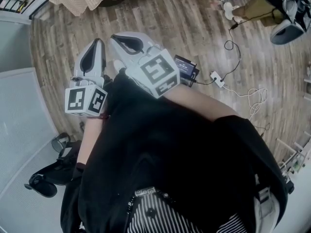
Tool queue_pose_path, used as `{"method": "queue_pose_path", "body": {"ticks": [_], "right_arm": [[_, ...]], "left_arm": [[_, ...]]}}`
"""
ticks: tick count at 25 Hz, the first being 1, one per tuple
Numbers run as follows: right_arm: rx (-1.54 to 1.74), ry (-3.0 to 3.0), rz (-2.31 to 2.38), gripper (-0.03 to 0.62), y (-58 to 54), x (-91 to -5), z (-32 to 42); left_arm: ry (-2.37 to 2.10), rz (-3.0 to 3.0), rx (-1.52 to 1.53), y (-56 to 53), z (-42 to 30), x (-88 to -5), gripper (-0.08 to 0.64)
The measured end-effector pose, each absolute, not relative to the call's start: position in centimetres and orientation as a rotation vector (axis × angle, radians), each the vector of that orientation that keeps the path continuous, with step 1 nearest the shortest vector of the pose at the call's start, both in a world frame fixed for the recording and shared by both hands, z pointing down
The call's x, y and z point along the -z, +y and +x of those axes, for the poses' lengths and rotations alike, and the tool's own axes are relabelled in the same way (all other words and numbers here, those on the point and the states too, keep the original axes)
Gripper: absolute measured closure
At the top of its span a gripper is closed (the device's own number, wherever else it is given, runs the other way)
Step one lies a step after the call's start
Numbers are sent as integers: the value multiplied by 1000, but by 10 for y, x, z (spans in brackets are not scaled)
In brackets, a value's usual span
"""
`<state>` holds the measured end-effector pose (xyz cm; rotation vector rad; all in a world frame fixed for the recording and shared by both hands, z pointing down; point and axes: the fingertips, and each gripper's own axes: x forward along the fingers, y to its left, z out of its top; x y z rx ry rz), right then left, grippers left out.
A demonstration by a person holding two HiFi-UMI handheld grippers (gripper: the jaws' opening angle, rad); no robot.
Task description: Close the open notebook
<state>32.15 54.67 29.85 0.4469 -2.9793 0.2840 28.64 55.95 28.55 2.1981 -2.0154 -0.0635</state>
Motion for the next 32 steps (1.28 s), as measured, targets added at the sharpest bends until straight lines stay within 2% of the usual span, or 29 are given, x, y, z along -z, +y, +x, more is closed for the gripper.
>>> {"method": "queue_pose_path", "body": {"ticks": [16,32], "right_arm": [[-299,-2905,546,591,439,-320,257],[-183,-2824,743,591,330,-301,120]], "left_arm": [[-1901,2239,26,428,226,-309,555],[-1756,2314,5,314,99,-306,555]]}}
